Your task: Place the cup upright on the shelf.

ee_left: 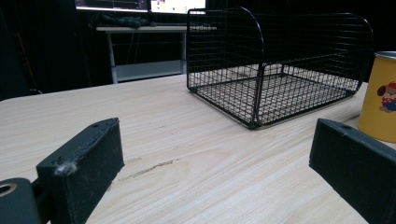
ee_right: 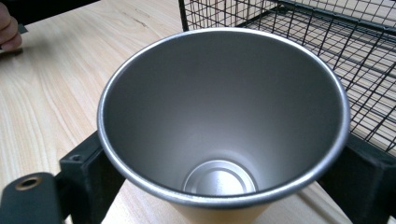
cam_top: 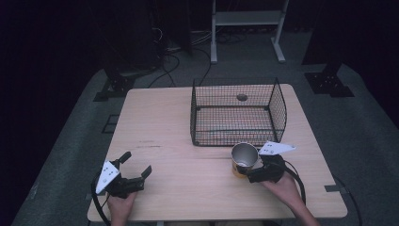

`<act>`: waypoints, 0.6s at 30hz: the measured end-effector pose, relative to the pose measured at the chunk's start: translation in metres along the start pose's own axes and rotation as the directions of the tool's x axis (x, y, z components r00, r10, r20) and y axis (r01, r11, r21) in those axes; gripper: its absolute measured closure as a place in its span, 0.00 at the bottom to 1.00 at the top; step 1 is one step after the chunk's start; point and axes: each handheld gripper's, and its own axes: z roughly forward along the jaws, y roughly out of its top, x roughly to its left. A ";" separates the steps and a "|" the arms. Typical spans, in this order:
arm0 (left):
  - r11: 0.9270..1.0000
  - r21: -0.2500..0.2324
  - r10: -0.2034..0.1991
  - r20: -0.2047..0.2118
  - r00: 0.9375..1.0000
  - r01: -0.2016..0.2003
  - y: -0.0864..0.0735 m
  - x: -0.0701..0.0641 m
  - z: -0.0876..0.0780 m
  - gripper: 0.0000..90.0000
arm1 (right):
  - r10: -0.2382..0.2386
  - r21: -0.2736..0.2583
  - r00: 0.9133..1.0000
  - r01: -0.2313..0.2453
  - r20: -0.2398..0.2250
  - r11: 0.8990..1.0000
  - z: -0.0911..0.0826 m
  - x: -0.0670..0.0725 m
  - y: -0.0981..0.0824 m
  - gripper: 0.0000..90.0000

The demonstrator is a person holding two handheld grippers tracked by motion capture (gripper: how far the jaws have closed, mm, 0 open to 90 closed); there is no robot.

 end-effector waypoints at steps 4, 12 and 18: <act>1.000 0.000 0.000 0.000 1.000 0.000 0.000 0.000 0.000 0.03 | -0.004 -0.004 1.000 0.004 -0.008 1.000 0.000 -0.001 0.000 0.15; 1.000 -0.001 -0.003 -0.001 1.000 0.003 0.000 0.000 0.000 0.03 | -0.007 0.011 1.000 0.007 -0.014 1.000 -0.002 0.000 0.002 0.15; 1.000 -0.002 -0.003 -0.001 1.000 0.003 0.000 0.000 0.000 0.03 | -0.006 0.005 0.998 0.006 -0.061 1.000 -0.010 -0.001 0.014 0.15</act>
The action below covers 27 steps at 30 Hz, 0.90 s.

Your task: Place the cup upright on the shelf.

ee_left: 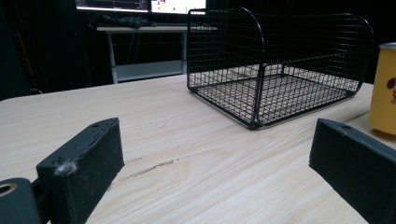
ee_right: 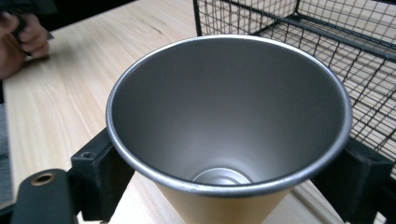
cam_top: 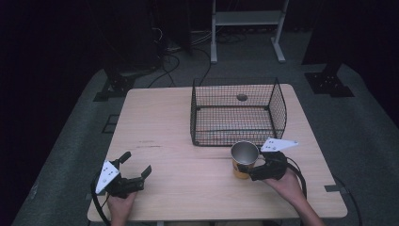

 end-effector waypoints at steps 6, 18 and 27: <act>1.000 0.001 0.000 0.000 1.000 0.000 0.000 0.000 0.000 0.03 | -0.013 0.005 1.000 0.013 -0.016 1.000 -0.006 -0.001 0.010 0.15; 1.000 0.001 -0.002 -0.001 1.000 0.002 0.000 0.000 0.000 0.03 | -0.007 -0.011 0.997 0.006 -0.075 1.000 -0.022 -0.005 0.029 0.15; 1.000 0.002 -0.001 -0.001 1.000 0.001 0.000 0.000 0.000 0.03 | -0.012 -0.022 0.996 0.010 -0.091 1.000 -0.033 -0.009 0.046 0.15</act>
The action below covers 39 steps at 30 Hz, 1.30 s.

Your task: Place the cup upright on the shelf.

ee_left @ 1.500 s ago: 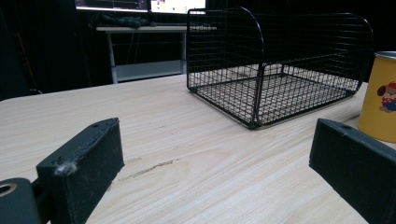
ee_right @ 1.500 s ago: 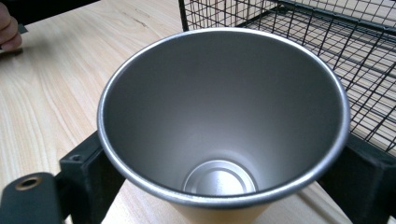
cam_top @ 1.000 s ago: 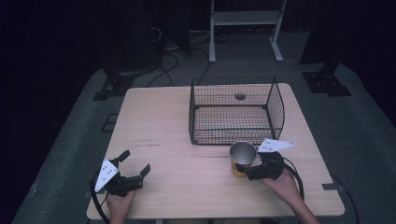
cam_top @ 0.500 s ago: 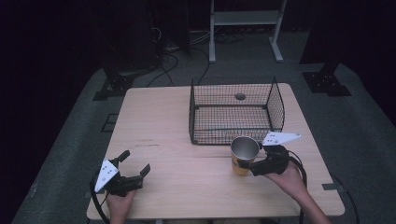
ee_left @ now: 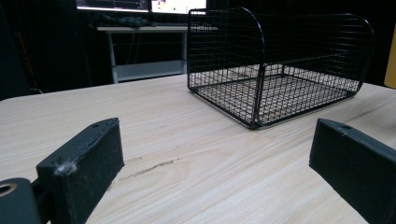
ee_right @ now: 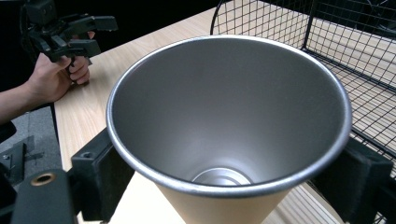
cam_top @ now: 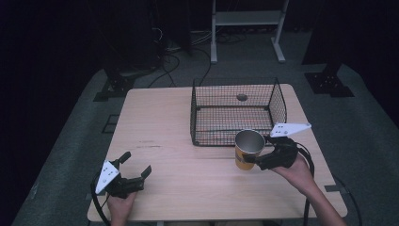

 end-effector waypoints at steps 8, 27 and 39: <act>1.000 0.000 0.000 0.000 1.000 0.000 0.000 0.000 0.000 0.03 | 0.008 -0.003 1.000 -0.008 -0.016 1.000 -0.005 -0.007 0.010 0.15; 1.000 -0.001 -0.002 0.002 1.000 0.002 0.000 0.000 0.000 0.03 | -0.014 -0.001 0.999 0.014 -0.047 1.000 -0.004 -0.022 0.052 0.15; 1.000 -0.004 -0.005 0.003 1.000 0.005 0.000 0.001 0.000 0.03 | -0.014 0.017 0.999 0.015 -0.041 1.000 0.012 -0.043 0.079 0.15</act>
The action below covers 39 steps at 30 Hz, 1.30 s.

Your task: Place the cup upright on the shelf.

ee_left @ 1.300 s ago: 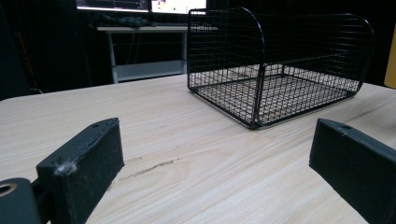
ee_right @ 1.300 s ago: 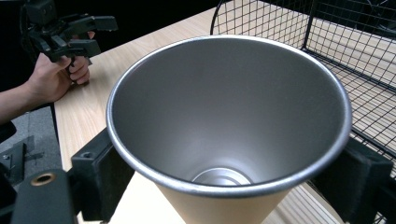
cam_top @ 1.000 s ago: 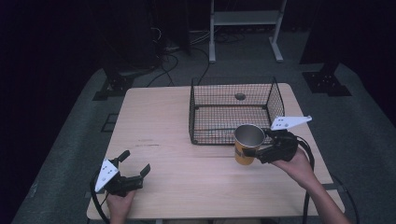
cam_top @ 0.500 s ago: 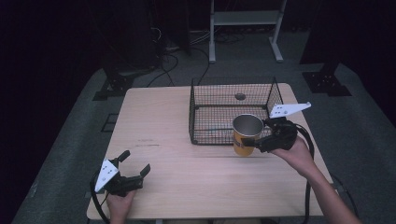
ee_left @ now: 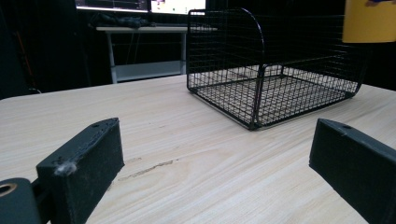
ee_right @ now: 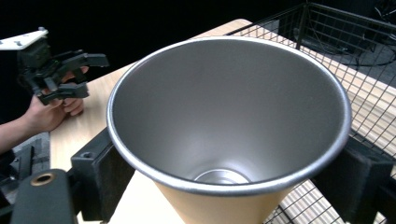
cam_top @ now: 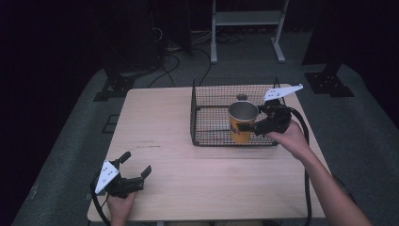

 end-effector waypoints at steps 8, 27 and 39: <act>1.000 -0.004 -0.006 0.001 1.000 0.006 0.000 0.001 0.000 0.03 | -0.006 0.020 1.000 0.006 -0.004 1.000 0.011 -0.013 0.013 0.15; 1.000 -0.008 -0.017 0.000 1.000 0.017 0.000 0.002 -0.001 0.03 | 0.005 0.032 1.000 -0.005 -0.007 0.999 0.034 -0.047 0.028 0.15; 1.000 -0.011 -0.021 0.003 1.000 0.021 0.000 0.002 -0.001 0.03 | -0.018 0.047 1.000 0.019 -0.018 0.999 0.053 -0.055 0.041 0.15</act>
